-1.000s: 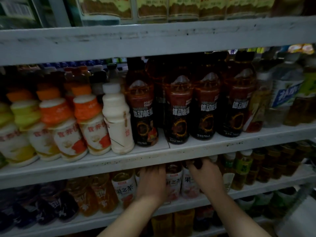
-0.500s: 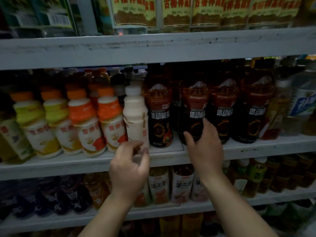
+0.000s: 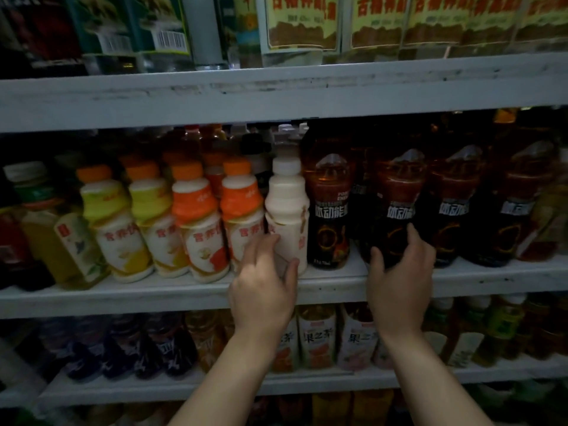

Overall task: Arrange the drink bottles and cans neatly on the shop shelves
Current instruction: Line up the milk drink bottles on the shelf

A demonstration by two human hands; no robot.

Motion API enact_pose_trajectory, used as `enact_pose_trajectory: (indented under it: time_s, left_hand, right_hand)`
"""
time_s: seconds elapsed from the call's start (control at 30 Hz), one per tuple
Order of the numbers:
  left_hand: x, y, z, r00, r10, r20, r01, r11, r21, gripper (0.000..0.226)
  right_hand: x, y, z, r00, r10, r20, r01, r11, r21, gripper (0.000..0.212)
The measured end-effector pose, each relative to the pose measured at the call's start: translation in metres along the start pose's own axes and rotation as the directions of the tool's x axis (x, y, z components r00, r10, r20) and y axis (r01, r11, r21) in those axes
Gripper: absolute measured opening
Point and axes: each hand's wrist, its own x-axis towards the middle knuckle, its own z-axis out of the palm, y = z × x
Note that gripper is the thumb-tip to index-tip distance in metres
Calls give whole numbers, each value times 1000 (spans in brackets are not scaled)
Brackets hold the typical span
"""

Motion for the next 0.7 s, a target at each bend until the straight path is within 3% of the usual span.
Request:
enact_pose_trajectory:
  time_s: [0.17, 0.37, 0.5, 0.57, 0.63, 0.7]
  left_hand:
    - [0, -8, 9, 995, 64, -77, -62, 998, 28, 31]
    - [-2, -13, 15, 993, 65, -99, -72, 995, -66, 26]
    - [-7, -10, 12, 996, 11, -93, -30, 977, -210, 21]
    - [-11, -9, 8, 995, -61, -76, 32, 942, -334, 25]
    - [-14, -10, 2, 981, -193, 1, 171, 865, -471, 39]
    - [-12, -14, -4, 954, -270, 130, 295, 769, -567, 50]
  right_hand:
    - [-6, -6, 6, 999, -9, -43, 6, 998, -68, 60]
    - [-12, -12, 7, 994, -44, -104, 37, 997, -65, 56]
    - [-33, -29, 5, 957, -192, -216, 208, 977, 54, 36]
    - [-50, -47, 13, 958, -273, -86, 282, 951, 125, 33]
    - [-60, -66, 23, 957, -272, 102, 251, 951, 181, 39]
    - [-63, -76, 32, 949, -239, 203, 212, 966, 147, 46]
